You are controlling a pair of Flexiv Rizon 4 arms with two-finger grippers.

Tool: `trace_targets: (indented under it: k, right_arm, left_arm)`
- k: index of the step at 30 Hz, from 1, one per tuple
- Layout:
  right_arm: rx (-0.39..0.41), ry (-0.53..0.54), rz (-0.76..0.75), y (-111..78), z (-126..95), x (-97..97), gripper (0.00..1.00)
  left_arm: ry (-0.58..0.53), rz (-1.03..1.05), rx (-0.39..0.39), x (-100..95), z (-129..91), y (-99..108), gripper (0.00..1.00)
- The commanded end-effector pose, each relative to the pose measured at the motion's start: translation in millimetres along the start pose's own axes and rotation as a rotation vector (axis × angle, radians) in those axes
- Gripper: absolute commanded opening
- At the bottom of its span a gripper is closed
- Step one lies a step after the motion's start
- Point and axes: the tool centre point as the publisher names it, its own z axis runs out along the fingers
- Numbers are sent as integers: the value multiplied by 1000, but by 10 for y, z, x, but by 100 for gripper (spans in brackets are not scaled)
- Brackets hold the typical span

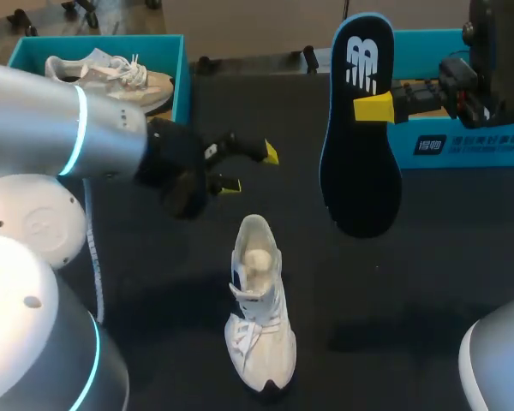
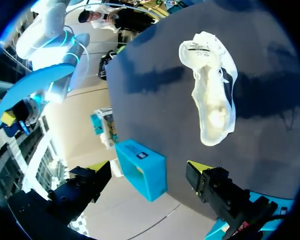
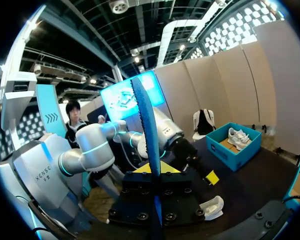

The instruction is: Take the shoe out of the shoebox, open the shoe tongue, remove and reinsert the insole, then place the shoe into the shoebox

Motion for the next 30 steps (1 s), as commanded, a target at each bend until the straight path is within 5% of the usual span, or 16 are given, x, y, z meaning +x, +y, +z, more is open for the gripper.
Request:
trace_targets:
  k: [1, 23, 30]
  right_arm:
    - [3, 1, 2, 15, 31, -24, 0]
    - [3, 1, 2, 15, 31, -24, 0]
    - [55, 14, 139, 33, 175, -537, 0]
  left_arm:
    - [-301, -2, 22, -4, -100, 51, 100]
    - [-578, -70, 24, -525, -298, 449, 100]
    - [-599, -112, 22, -609, -268, 546, 100]
